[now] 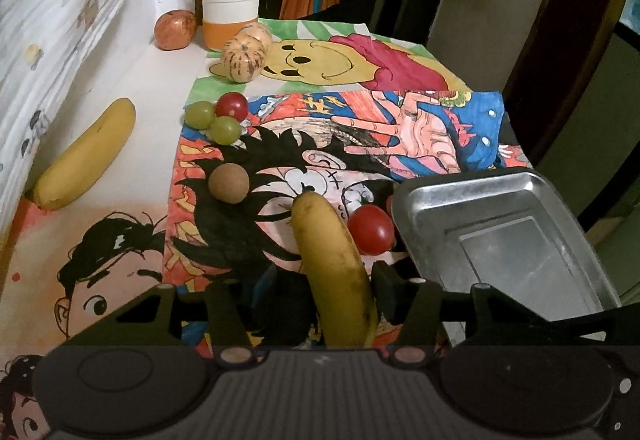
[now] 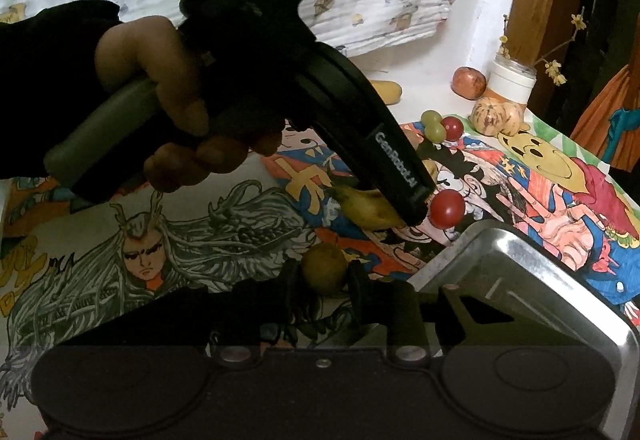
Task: Organize fruits
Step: 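Grasp the yellow banana with the left tool while the right tool grasps a small brown fruit, then carry the banana and brown fruit over the dark tray and open both tools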
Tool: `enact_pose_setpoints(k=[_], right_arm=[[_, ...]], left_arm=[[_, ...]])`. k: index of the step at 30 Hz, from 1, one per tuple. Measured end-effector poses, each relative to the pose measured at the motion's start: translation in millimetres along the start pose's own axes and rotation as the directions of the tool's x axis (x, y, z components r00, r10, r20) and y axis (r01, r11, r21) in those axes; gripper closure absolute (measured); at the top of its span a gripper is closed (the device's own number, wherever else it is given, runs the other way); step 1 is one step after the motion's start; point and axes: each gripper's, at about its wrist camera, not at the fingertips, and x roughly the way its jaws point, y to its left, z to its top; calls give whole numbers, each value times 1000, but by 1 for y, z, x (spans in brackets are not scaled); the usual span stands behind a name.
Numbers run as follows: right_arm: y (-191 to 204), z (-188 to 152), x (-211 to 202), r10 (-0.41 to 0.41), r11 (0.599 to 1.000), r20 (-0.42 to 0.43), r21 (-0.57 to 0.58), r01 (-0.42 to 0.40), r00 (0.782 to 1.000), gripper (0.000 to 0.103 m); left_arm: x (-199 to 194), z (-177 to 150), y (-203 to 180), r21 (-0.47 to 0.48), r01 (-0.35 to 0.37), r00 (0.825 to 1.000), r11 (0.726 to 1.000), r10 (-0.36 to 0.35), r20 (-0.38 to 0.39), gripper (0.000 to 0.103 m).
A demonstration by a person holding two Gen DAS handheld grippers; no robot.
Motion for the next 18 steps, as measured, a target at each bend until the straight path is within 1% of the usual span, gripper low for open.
enact_pose_setpoints(k=[2,4,5,6,7,10,13,15,18], right_arm=[[0,0,0,0,1000,1,3,0,1000,74],[0,0,0,0,1000,2,4,0,1000,75],[0,0,0,-1,1000,4,6,1,1000,75],[0,0,0,-1,1000,6,9,1,1000,75],[0,-1,0,-2,1000,9,11,2,1000,75],[0,-2,-2,-3,1000,18,20,2,1000,75],[0,-4,-5,-4,1000,28,31,3,1000,75],[-1,-4,-8,-4,999,40,40,3,999,75],[-3,-5,-13,-4,998,59,58,1,998,75]], left_arm=[[1,1,-3,12,-15,1000,1000,15,-7,46],[1,1,-5,15,-20,1000,1000,21,-14,50],[0,2,-5,7,-7,1000,1000,7,-17,60],[-1,2,-5,-5,17,1000,1000,-17,-22,67],[-2,2,-5,-16,17,999,1000,-17,-27,68],[-4,0,-5,-9,14,1000,1000,-14,-20,69],[-6,-3,-1,-36,19,1000,999,-20,-17,69],[-9,-6,3,-58,32,999,998,-33,-19,69],[-16,-11,12,-116,66,998,991,-67,-11,69]])
